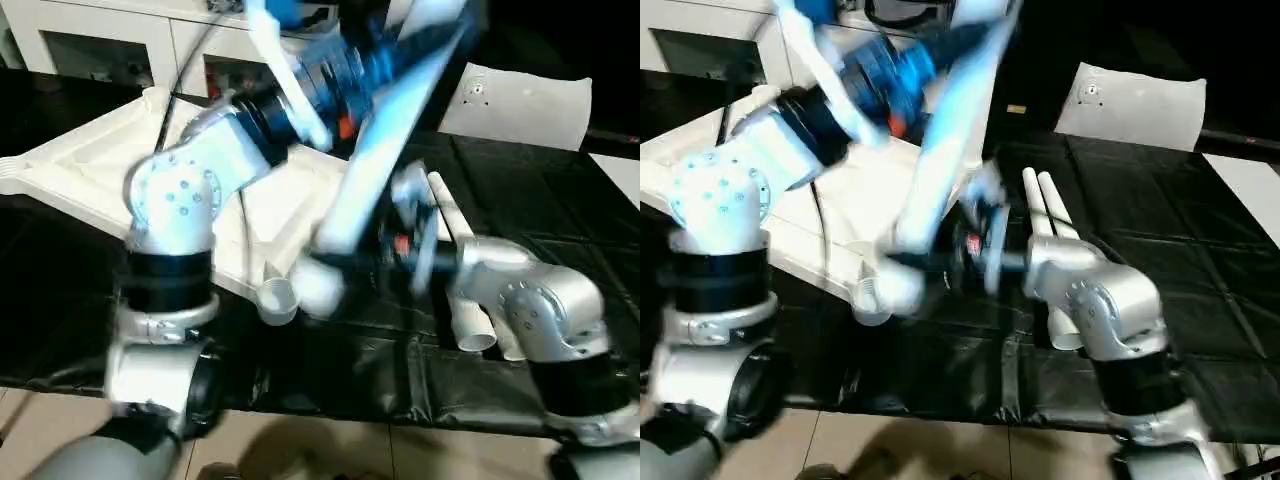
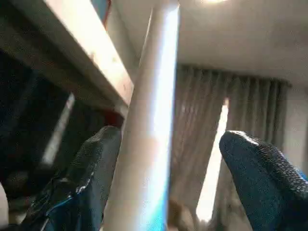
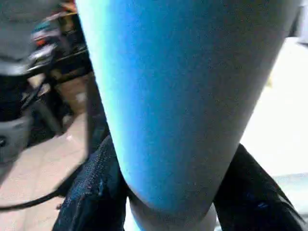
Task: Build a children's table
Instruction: Pick table leg
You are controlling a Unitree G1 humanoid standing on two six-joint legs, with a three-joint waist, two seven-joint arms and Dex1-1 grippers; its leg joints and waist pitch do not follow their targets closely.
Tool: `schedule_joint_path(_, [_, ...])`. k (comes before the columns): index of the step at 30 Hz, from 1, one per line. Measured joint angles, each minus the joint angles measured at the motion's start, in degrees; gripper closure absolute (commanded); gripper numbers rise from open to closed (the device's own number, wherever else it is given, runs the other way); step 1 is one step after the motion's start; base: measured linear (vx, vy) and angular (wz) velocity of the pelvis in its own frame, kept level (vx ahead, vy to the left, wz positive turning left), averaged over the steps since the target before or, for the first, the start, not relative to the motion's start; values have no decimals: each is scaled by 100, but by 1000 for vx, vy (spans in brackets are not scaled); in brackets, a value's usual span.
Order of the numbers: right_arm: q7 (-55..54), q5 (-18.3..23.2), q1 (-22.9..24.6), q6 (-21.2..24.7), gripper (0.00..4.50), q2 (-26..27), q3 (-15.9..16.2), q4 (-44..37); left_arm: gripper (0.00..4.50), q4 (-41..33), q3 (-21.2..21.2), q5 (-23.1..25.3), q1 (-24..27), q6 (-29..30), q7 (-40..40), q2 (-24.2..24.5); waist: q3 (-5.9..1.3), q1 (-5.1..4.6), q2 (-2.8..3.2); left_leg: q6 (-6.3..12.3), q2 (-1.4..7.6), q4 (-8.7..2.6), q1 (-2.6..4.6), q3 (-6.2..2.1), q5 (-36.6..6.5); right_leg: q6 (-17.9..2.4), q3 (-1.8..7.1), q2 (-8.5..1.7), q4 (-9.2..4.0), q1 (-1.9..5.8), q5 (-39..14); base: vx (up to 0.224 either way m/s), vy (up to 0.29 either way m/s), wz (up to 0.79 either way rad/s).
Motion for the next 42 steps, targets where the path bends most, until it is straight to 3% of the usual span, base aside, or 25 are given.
schedule_joint_path(6, [-406,18,-131,-82,256,143,-400,62,24,-511,106,-43,496,171,423,305,1,-2,1,0,0,-1,0,0,0,2,0,1,0,-1,0,0,0,0])
schedule_joint_path(13, [-680,846,-251,490,256,195,-1100,62,23,-809,-145,1194,1343,146,993,1137,5,-29,8,-1,0,-8,10,0,0,5,2,3,0,-1,1,0,0,0])
schedule_joint_path(21, [-954,1464,-294,1092,256,280,-1499,52,23,-1099,-336,2055,2533,53,1291,1915,12,-52,19,-2,1,-16,23,-2,1,6,2,6,-11,-8,0,0,0,0])
schedule_joint_path(27, [-1114,1624,-294,1284,256,337,-1523,43,23,-1103,-1018,3036,3189,-578,676,3038,16,-114,25,-2,-1,-23,33,-3,1,8,2,7,-16,-6,-1,0,0,0])
schedule_joint_path(31, [-1026,802,-46,917,256,-114,-815,-248,0,-551,-1600,3784,3442,-1421,-178,3950,12,-142,19,-2,-2,-27,35,-5,0,11,3,7,-22,-3,-3,0,0,0])
schedule_joint_path(33, [-1091,485,116,743,257,-124,-533,-276,0,-201,-1878,4103,3428,-1826,-579,4267,12,-160,18,-2,-3,-28,32,-5,0,11,3,6,-22,-5,-3,0,0,0])
schedule_joint_path(36, [-1343,351,346,650,257,-27,-515,-308,0,504,-2339,4644,3304,-2532,-1286,4865,16,-183,18,-2,-5,-35,34,-6,0,11,7,6,-23,-9,-3,0,0,0])
schedule_joint_path(42, [-1526,283,673,526,257,-17,-541,-580,0,1500,-2747,4897,2856,-3225,-2446,5075,22,-169,27,-2,-3,-41,35,-6,0,12,9,4,-24,-8,-5,0,0,0])
